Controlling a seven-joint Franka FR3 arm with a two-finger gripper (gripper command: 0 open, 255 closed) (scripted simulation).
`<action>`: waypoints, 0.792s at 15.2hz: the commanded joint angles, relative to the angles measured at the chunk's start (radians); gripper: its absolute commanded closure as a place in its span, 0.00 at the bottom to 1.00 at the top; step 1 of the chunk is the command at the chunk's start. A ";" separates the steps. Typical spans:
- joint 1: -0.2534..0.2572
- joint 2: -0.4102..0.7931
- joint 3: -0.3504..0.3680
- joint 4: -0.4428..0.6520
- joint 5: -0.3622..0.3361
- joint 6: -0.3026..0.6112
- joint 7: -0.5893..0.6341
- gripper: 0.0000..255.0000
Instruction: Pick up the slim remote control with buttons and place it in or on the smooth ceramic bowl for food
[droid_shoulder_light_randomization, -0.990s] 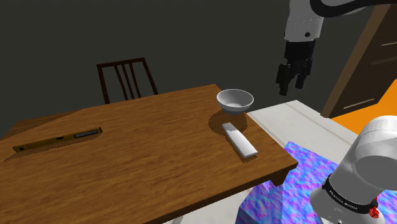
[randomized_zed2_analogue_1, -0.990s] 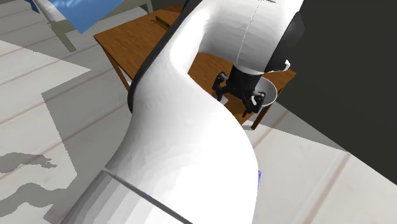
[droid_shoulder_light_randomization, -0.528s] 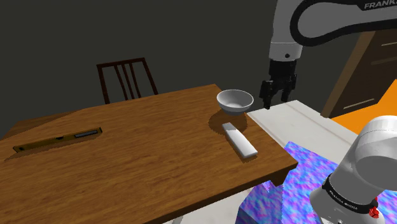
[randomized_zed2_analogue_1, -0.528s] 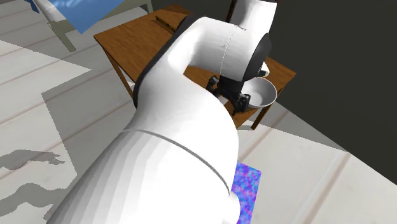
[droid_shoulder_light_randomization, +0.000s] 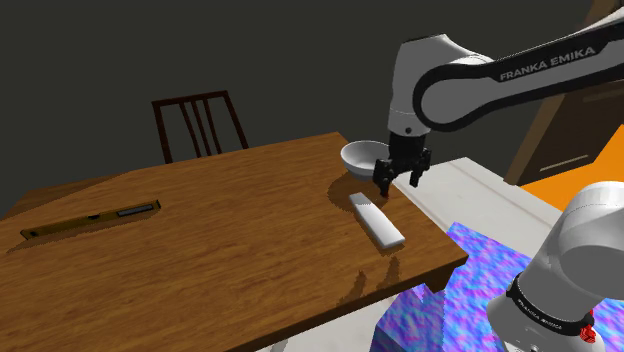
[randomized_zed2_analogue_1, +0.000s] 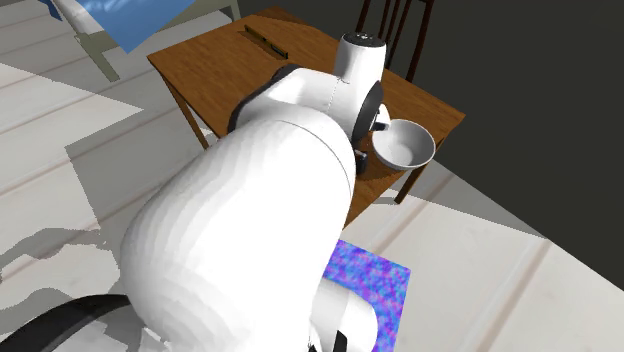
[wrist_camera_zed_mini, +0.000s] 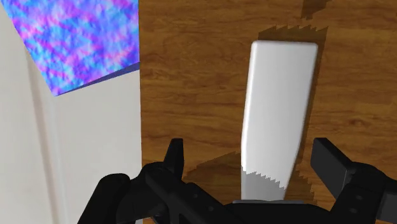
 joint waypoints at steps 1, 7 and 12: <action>-0.003 0.077 0.030 0.002 0.003 0.092 0.043 0.00; -0.016 0.243 0.093 0.009 -0.013 0.279 0.144 0.00; -0.019 0.293 0.100 -0.023 -0.019 0.360 0.150 0.00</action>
